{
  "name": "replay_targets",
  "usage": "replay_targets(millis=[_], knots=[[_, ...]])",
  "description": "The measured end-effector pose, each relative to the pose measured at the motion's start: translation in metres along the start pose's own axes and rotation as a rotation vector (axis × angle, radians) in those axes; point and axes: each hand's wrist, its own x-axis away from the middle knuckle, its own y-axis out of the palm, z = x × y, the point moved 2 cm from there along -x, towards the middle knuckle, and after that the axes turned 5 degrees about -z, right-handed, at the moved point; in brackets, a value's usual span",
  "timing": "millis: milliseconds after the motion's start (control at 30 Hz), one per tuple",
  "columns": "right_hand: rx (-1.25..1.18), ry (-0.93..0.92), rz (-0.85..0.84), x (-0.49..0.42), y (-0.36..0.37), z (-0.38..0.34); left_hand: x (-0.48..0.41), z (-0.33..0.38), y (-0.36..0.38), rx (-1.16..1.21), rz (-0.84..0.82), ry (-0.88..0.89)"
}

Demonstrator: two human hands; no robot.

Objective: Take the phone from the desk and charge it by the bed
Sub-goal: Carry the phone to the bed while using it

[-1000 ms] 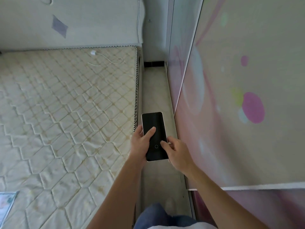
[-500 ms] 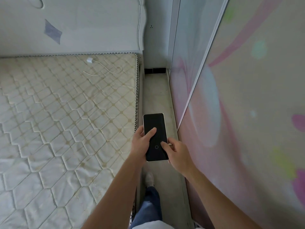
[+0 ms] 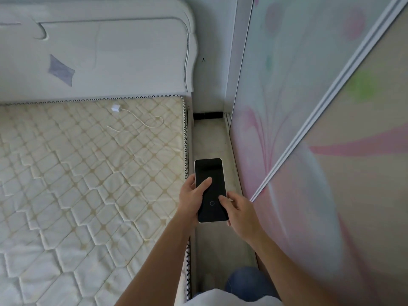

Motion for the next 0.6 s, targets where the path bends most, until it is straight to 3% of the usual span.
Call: replay_targets(millis=[600], knots=[[0.016, -0.023, -0.053, -0.256, -0.052, -0.057, -0.233, 0.116, 0.037, -0.015, 0.076, -0.016]])
